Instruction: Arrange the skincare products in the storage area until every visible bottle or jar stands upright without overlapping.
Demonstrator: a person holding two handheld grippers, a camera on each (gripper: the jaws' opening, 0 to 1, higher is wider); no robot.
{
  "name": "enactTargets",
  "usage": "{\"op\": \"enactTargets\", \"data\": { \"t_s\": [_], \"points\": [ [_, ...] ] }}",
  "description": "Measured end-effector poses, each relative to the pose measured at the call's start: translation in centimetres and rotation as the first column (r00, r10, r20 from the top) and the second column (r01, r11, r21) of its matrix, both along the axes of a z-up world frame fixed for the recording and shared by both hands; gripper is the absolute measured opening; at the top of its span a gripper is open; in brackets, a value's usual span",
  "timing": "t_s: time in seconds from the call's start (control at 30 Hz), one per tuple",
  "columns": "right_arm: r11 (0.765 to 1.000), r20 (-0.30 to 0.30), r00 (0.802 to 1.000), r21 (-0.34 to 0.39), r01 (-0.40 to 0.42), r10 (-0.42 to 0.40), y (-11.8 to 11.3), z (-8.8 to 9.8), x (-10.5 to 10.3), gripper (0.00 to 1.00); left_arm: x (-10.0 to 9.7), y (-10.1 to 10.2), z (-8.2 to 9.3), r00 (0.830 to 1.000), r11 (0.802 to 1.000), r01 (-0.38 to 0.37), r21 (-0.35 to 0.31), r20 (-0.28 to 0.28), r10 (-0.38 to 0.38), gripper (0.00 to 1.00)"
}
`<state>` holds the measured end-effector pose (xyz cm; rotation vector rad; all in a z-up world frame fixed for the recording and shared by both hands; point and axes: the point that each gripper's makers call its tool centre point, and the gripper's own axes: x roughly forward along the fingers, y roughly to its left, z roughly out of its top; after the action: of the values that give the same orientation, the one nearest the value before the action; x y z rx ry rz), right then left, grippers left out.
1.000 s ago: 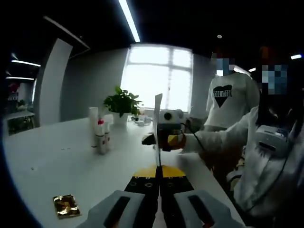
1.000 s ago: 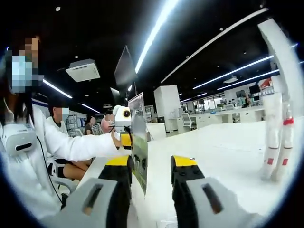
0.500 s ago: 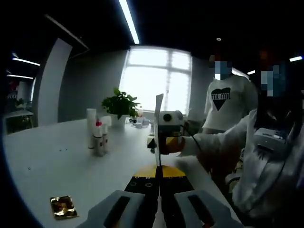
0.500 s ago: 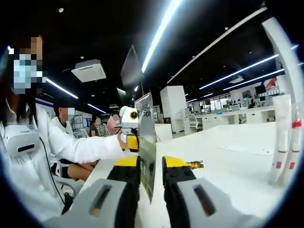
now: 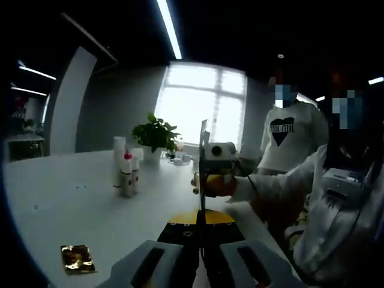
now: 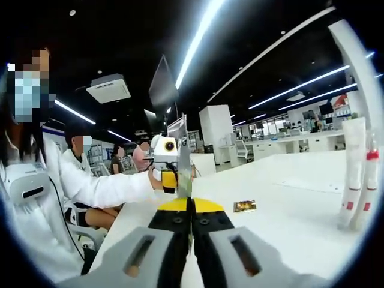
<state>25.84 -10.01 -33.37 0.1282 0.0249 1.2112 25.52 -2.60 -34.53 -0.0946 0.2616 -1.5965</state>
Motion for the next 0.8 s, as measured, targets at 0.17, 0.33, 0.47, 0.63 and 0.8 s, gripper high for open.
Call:
{"op": "enactTargets", "data": {
  "t_s": [0.17, 0.33, 0.47, 0.63, 0.8],
  "points": [
    [1.0, -0.009, 1.0, -0.005, 0.027, -0.027, -0.5, -0.1, 0.6, 0.0, 0.6, -0.5, -0.2, 0.999, 1.0, -0.03, 0.006, -0.044, 0.03, 0.0],
    [0.998, -0.026, 0.998, -0.003, 0.057, -0.058, -1.1, -0.2, 1.1, 0.0, 1.3, -1.2, -0.2, 0.995, 0.999, -0.049, 0.006, -0.082, 0.049, 0.0],
    [0.997, -0.039, 0.996, -0.004, 0.077, -0.077, -1.2, -0.3, 0.7, 0.0, 1.9, -1.6, -0.3, 0.992, 0.998, -0.058, 0.009, -0.114, 0.059, 0.0],
    [0.993, -0.072, 0.991, -0.011, 0.115, -0.116, -1.6, -0.7, 1.0, 0.0, 3.3, -2.5, -0.9, 0.973, 0.993, -0.112, 0.025, -0.199, 0.115, 0.0],
    [0.986, -0.1, 0.981, -0.023, 0.167, -0.168, -2.4, -1.0, 1.8, 0.0, 4.4, -3.5, -1.1, 0.956, 0.99, -0.138, 0.032, -0.257, 0.141, 0.0]
  ]
}}
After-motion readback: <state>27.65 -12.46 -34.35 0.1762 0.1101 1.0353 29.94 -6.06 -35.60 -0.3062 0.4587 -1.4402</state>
